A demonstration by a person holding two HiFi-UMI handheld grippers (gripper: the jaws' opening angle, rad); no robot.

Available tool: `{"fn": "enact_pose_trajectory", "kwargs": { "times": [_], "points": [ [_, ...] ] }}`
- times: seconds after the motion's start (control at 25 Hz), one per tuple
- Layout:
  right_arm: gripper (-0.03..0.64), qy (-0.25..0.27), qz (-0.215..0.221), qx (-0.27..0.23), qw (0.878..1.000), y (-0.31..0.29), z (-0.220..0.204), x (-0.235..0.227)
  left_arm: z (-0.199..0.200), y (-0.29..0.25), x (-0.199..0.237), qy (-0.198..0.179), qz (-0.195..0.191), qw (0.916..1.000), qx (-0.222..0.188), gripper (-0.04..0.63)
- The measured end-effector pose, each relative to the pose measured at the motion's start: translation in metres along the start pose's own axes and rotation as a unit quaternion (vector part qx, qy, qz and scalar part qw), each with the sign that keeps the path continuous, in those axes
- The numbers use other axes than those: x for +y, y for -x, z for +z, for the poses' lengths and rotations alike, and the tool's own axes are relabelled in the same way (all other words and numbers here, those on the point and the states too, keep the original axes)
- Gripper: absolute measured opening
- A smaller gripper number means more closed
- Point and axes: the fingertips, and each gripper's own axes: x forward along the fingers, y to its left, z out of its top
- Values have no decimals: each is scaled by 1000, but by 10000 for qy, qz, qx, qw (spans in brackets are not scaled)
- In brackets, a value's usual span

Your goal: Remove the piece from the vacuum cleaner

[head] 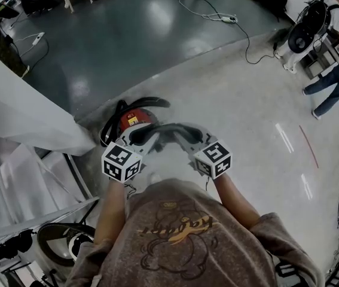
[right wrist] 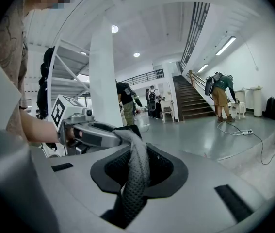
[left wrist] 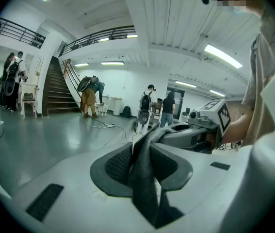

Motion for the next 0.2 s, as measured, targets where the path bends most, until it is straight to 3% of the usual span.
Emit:
{"fn": "enact_pose_trajectory", "kwargs": {
  "times": [0.2],
  "points": [
    [57, 4, -46, -44, 10000, 3, 2, -3, 0, -2, -4, 22, 0, 10000, 0, 87]
  ]
}}
